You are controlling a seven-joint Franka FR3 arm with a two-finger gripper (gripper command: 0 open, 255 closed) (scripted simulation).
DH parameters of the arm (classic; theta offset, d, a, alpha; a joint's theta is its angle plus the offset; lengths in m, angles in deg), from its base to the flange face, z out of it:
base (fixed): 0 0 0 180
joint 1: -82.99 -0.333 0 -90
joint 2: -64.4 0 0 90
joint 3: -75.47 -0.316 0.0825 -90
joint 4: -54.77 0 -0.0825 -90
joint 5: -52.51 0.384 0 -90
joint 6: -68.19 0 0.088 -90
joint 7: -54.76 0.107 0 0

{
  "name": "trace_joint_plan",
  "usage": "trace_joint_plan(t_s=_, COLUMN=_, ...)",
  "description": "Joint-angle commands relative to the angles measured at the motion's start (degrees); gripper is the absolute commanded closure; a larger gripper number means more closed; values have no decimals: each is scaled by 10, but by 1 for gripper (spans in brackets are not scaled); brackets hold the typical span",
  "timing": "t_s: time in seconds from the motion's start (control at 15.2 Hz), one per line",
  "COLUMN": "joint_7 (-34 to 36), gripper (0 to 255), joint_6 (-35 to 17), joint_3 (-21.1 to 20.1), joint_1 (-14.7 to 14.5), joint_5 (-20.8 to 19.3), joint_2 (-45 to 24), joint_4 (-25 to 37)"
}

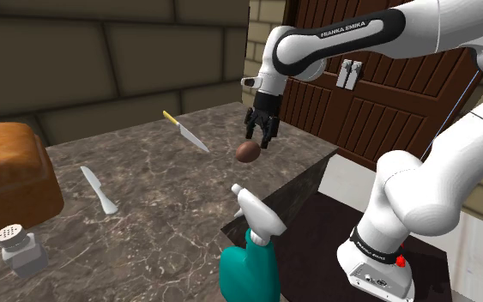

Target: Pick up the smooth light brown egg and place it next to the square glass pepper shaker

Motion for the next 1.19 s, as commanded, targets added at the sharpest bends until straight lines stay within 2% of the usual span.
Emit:
trace_joint_plan(t_s=0.0, joint_7=-8, gripper=0, joint_6=-17, joint_3=1, joint_1=-4, joint_5=5, joint_2=-8, joint_4=-10)
trace_joint_plan(t_s=0.26, joint_7=-12, gripper=0, joint_6=-46, joint_3=0, joint_1=-8, joint_5=12, joint_2=-17, joint_4=-30)
trace_joint_plan(t_s=0.73, joint_7=-12, gripper=0, joint_6=-46, joint_3=0, joint_1=-8, joint_5=12, joint_2=-18, joint_4=-29)
trace_joint_plan(t_s=0.79, joint_7=-12, gripper=255, joint_6=-46, joint_3=0, joint_1=-8, joint_5=12, joint_2=-18, joint_4=-29)
trace_joint_plan(t_s=1.12, joint_7=-12, gripper=255, joint_6=-46, joint_3=0, joint_1=-8, joint_5=12, joint_2=-18, joint_4=-29)
